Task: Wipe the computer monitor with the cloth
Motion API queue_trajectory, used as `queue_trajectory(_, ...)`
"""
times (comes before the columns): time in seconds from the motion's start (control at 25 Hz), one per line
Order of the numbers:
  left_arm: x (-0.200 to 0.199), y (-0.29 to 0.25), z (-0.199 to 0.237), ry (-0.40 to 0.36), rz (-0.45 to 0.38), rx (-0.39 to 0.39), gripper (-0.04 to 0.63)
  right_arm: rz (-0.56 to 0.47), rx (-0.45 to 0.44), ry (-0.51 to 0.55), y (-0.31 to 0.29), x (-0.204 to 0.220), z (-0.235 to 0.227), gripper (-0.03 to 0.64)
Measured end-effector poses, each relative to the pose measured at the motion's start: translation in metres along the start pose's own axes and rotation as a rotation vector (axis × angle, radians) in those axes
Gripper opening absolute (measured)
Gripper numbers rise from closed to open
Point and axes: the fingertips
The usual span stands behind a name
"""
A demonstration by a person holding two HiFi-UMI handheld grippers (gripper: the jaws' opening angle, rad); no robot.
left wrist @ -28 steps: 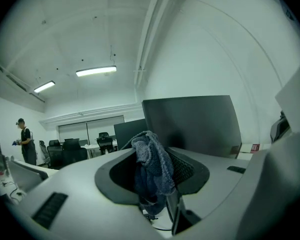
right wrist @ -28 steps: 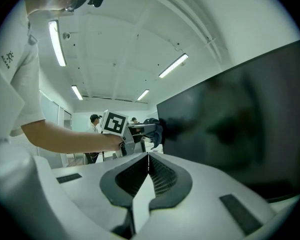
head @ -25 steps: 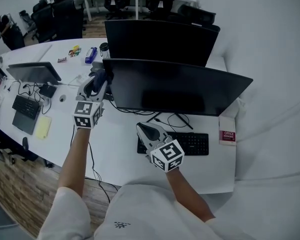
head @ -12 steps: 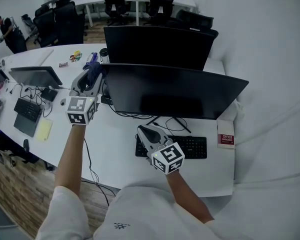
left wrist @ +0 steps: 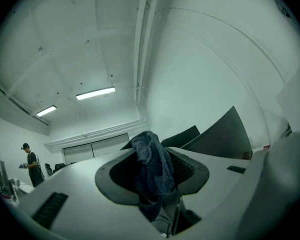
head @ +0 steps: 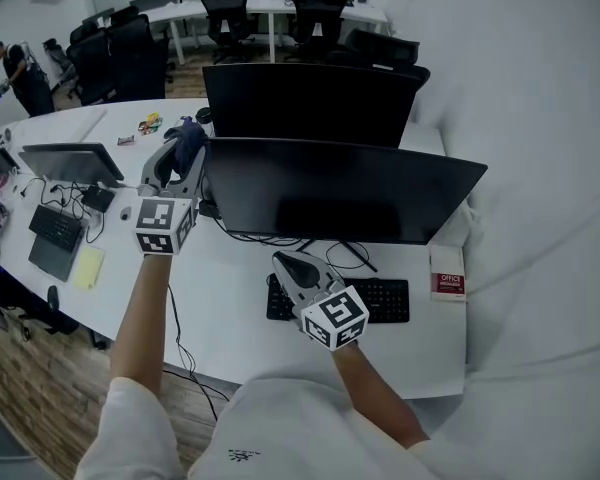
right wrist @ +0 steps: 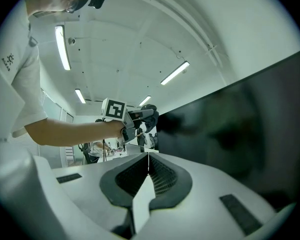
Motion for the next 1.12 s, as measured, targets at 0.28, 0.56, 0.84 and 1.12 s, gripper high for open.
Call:
queue_trajectory(0.28, -0.018, -0.016, -0.028, -0.032, -0.018, 0.051, 0.155, -0.026, 0.031, -0.01, 0.014, -0.01, -0.017, 0.02)
queue_trajectory(0.56, -0.03, -0.04, -0.063, -0.007, -0.046, 0.101, 0.155, -0.033, 0.069, -0.014, 0.034, -0.01, -0.037, 0.02)
queue_trajectory(0.84, -0.047, -0.065, -0.103, 0.0, -0.071, 0.162, 0.155, -0.034, 0.109, -0.018, 0.055, -0.009, -0.058, 0.02)
queue_trajectory(1.12, -0.062, -0.091, -0.145, 0.014, -0.1, 0.216, 0.155, -0.048, 0.165, -0.021, 0.08, -0.014, -0.086, 0.019)
Point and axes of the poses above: the fingertips, and each gripper's own axes: y backward along the fingers, z to its left, x out of its underside, and after that the axes turned 11 degrees about x, right-handed
